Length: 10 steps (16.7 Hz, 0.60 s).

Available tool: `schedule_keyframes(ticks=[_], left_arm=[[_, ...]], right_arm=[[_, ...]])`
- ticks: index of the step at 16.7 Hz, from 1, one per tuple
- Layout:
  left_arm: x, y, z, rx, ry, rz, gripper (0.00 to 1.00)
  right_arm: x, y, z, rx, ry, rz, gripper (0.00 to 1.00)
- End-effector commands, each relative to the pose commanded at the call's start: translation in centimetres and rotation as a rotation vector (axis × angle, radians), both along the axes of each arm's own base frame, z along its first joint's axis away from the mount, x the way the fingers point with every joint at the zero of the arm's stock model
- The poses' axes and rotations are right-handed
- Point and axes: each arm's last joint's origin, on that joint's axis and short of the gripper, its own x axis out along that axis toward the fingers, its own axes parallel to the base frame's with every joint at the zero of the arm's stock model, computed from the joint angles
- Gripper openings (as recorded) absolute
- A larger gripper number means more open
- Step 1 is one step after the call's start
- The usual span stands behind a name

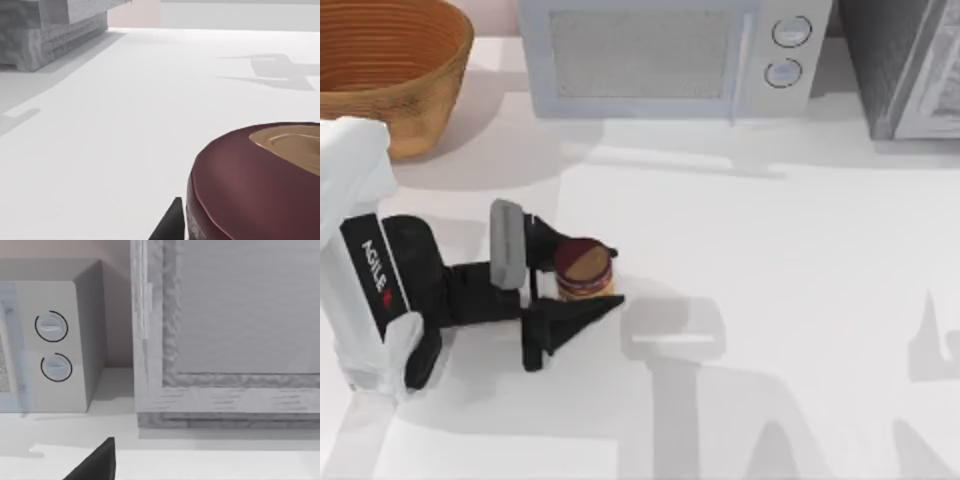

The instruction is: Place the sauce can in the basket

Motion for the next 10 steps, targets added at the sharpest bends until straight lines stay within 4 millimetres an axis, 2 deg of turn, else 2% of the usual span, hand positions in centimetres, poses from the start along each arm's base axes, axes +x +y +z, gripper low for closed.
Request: schedule_keyframes(ticks=[6,8,10], left_arm=[[0.4,0.2,0.4,-0.002,-0.014,-0.005,0.0],[2.0,0.6,1.9,-0.007,-0.063,-0.023,0.0],[4.8,1.9,4.8,-0.013,-0.134,-0.006,0.0]], right_arm=[[0.0,0.0,0.0,0.0,0.0,0.0,1.0],[0.0,0.0,0.0,0.0,0.0,0.0,1.0],[0.0,0.0,0.0,0.0,0.0,0.0,1.0]])
